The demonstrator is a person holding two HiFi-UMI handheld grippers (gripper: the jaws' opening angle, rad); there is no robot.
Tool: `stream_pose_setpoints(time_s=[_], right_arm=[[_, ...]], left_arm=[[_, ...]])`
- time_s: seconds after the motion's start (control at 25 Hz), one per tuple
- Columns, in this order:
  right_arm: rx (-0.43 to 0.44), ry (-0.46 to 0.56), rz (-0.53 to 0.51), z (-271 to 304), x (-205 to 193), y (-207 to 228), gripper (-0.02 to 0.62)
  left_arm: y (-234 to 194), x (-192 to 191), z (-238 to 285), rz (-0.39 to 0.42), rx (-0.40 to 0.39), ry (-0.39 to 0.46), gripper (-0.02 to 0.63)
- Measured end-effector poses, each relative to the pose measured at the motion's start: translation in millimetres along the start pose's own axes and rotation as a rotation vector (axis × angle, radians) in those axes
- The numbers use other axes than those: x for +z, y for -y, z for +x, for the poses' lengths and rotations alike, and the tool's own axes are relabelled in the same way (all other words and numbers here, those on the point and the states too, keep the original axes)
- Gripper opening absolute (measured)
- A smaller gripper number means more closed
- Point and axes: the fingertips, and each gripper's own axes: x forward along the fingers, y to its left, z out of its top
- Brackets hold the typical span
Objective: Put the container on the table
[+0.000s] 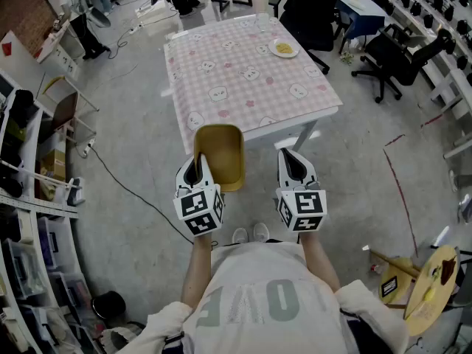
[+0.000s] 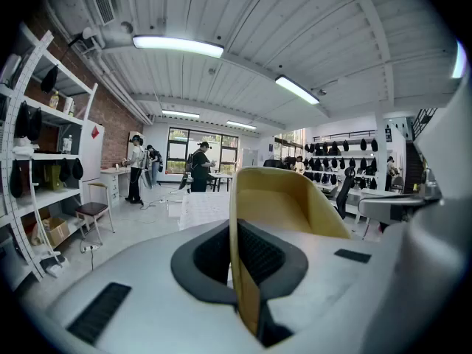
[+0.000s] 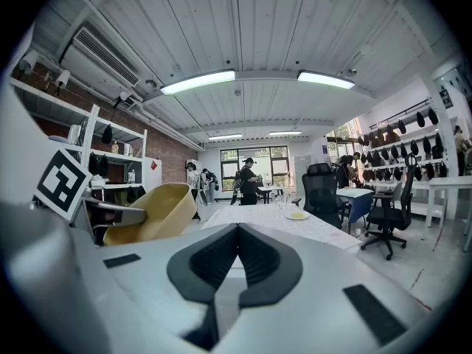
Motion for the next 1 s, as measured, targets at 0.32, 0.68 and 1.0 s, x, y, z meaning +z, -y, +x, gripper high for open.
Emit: stream_pose_setpoints(time_s=[0.32,0.68,1.0], right_arm=[[0.021,-0.02,-0.009,5,-6,3,0.029],[0.013,0.005,0.103,2,-17,37,0.029],[0.026,-0.064,0.155,-2,-51,55,0.029]], left_arm=[[-1,2,9,0.002,0.009,-0.003,0.029],[22,-3,20,0.024,0.004,0.0,0.029],[46,-22,28,0.013,-0.004,-0.047,0.029]])
